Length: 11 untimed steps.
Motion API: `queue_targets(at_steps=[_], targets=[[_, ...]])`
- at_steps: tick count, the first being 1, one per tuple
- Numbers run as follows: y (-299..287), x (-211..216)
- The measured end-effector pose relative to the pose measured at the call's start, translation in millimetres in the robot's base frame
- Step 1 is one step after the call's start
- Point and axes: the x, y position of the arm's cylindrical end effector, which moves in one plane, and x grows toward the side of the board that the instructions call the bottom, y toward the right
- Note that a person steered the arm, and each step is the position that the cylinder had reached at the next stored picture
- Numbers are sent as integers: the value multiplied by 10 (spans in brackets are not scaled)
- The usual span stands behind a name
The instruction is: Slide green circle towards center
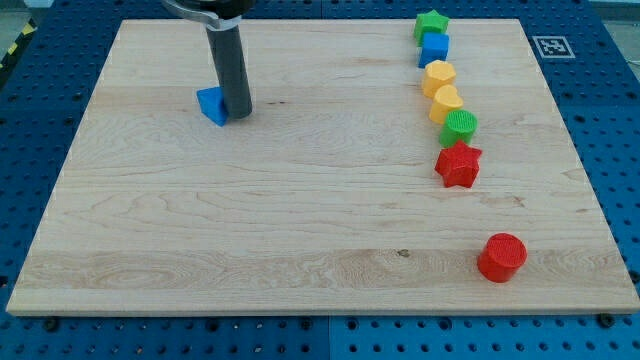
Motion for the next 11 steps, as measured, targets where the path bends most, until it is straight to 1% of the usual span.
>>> queue_targets(at_steps=[1, 2, 3, 4, 5, 6, 7, 8, 9, 11], targets=[[414, 385], [1038, 964], [1615, 1342], [2277, 1498], [3037, 1498], [3746, 1373], [3826, 779], [3600, 441], [3529, 441], [2582, 441]])
